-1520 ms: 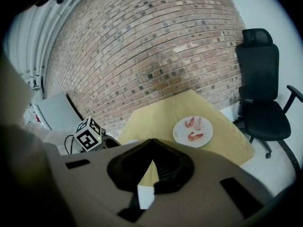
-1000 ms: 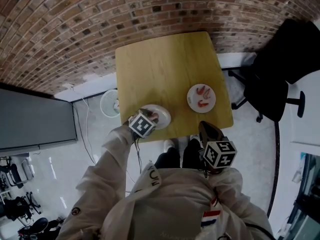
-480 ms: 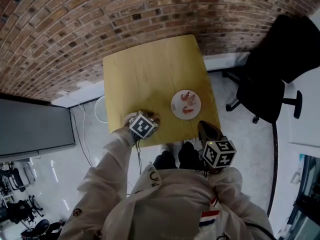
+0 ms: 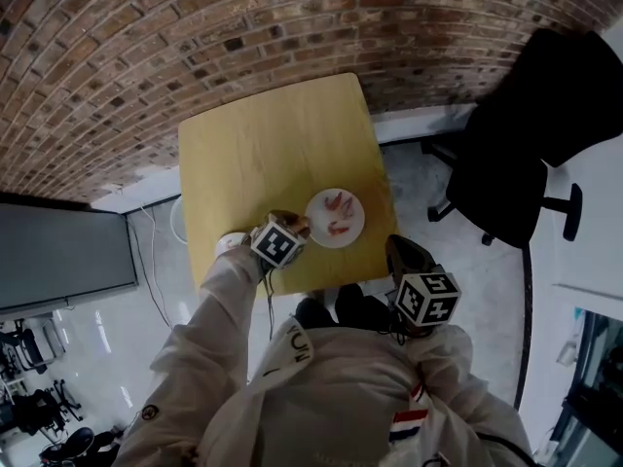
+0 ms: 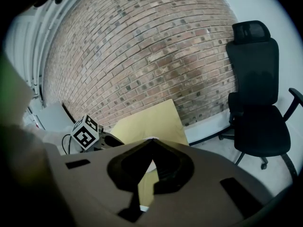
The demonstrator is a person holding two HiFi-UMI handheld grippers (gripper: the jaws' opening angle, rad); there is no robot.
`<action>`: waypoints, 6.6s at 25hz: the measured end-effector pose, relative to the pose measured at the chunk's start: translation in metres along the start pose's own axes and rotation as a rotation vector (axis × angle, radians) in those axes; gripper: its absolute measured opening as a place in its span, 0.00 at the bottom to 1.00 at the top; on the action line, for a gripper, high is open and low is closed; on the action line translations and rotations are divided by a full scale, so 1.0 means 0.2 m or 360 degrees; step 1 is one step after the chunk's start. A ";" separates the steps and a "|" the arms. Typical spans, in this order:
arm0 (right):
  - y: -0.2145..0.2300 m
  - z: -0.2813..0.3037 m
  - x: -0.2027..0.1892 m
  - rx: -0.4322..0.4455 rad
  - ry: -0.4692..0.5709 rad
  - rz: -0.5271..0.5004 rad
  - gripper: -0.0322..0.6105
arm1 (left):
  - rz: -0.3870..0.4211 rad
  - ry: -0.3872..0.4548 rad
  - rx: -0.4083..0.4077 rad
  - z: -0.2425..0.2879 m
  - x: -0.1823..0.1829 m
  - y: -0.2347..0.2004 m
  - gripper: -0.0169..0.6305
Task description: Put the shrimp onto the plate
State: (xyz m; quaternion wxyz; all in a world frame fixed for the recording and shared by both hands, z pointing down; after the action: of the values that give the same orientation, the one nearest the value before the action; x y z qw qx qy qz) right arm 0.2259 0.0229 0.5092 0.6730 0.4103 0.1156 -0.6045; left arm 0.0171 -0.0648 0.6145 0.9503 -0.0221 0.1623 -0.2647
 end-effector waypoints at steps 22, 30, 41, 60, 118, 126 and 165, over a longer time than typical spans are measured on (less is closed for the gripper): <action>0.32 0.07 0.16 0.0001 -0.0014 0.0071 0.09 | 0.0307 -0.0132 0.0022 0.22 0.26 -0.01 0.26; 0.34 0.10 0.17 0.0010 -0.0024 0.0083 0.09 | 0.0329 -0.0129 0.0017 0.23 0.29 -0.01 0.26; 0.36 0.11 0.18 0.0024 -0.0033 0.0085 0.09 | 0.0358 -0.0139 0.0020 0.23 0.29 0.00 0.26; 0.32 0.10 0.17 0.0027 -0.0031 0.0080 0.09 | 0.0298 -0.0048 0.0097 0.19 0.29 -0.01 0.30; -1.07 0.26 -0.24 0.0224 -0.0062 -0.0240 0.09 | -0.0755 0.0826 0.0655 -0.90 -1.06 -0.13 0.04; -1.16 0.25 -0.38 0.0232 -0.0100 -0.0235 0.09 | -0.0631 0.0789 0.0662 -0.90 -1.19 -0.05 0.04; -0.85 0.32 -0.32 0.0189 -0.0181 -0.0133 0.09 | -0.0282 0.0312 0.0564 -0.44 -0.96 -0.30 0.30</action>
State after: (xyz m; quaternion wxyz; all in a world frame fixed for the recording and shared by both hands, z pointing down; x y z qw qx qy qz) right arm 0.0335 0.0358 0.5216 0.6271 0.4094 0.0580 -0.6602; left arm -0.1959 -0.0149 0.5966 0.8920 0.1570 0.2022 -0.3726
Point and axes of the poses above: the fingertips, and each gripper's own axes: z forward along the fingers, y to its right, x out of its top, the point moved 4 cm from there along -z, backward along the fingers, and after that the axes turned 5 degrees about -y, right-handed, at the moved point
